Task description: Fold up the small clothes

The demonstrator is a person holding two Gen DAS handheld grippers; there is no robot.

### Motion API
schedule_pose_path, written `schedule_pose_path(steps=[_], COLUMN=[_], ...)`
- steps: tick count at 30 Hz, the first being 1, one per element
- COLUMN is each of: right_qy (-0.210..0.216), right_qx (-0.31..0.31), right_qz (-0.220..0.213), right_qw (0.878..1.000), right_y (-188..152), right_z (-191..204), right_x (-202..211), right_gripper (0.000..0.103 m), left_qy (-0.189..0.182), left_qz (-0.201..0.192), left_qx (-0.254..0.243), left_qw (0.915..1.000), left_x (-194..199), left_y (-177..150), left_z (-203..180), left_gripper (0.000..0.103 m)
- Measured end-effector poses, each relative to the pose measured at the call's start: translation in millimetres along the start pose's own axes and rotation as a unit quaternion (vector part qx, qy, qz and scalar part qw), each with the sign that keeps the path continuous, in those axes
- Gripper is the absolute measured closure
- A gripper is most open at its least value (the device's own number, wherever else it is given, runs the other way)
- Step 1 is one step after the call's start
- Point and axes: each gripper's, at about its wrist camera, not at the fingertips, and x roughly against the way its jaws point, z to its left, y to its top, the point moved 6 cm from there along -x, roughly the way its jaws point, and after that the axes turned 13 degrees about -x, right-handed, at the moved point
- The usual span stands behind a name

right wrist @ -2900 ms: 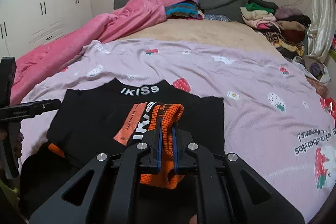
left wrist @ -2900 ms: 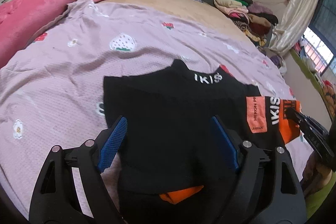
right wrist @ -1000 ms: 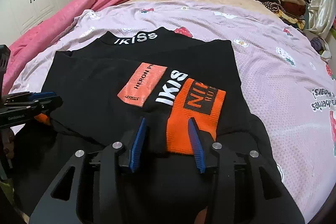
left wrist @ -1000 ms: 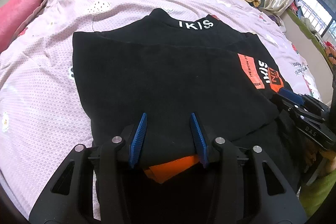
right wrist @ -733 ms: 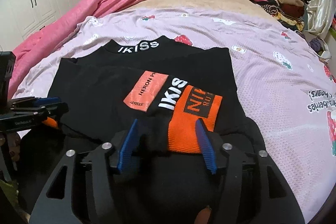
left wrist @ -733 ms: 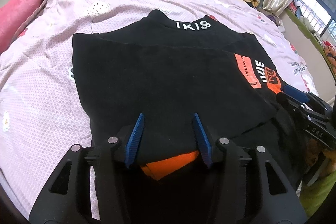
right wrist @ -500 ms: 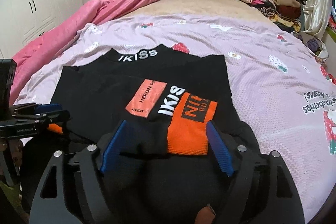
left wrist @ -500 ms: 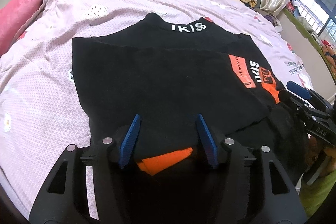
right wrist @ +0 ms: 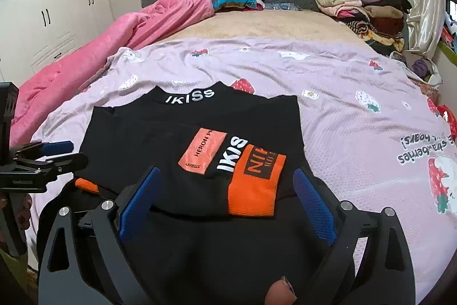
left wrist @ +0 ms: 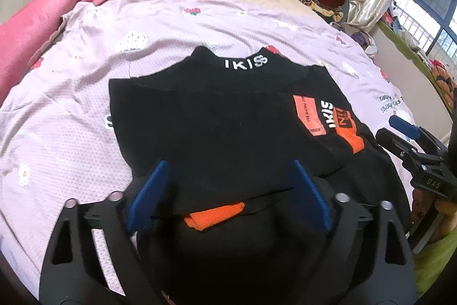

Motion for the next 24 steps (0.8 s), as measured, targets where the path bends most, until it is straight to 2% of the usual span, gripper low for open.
schedule_pose_path(steps=[3,24], right_qy=[-0.001,0.012], right_qx=[0.001,0.008], right_qz=[-0.005,-0.027], right_qw=[1.000,1.000], right_y=[1,4], right_z=[1,1], right_x=[6,49], right_gripper=[0.010,0.010], left_qy=[0.005,0.022], left_qz=[-0.007,-0.039], left_qx=[0.002,0.014], left_qw=[1.0000,0.9989], left_x=[7,53], left_y=[3,-1], left_z=[1,0], left_gripper=[0.010,0.010])
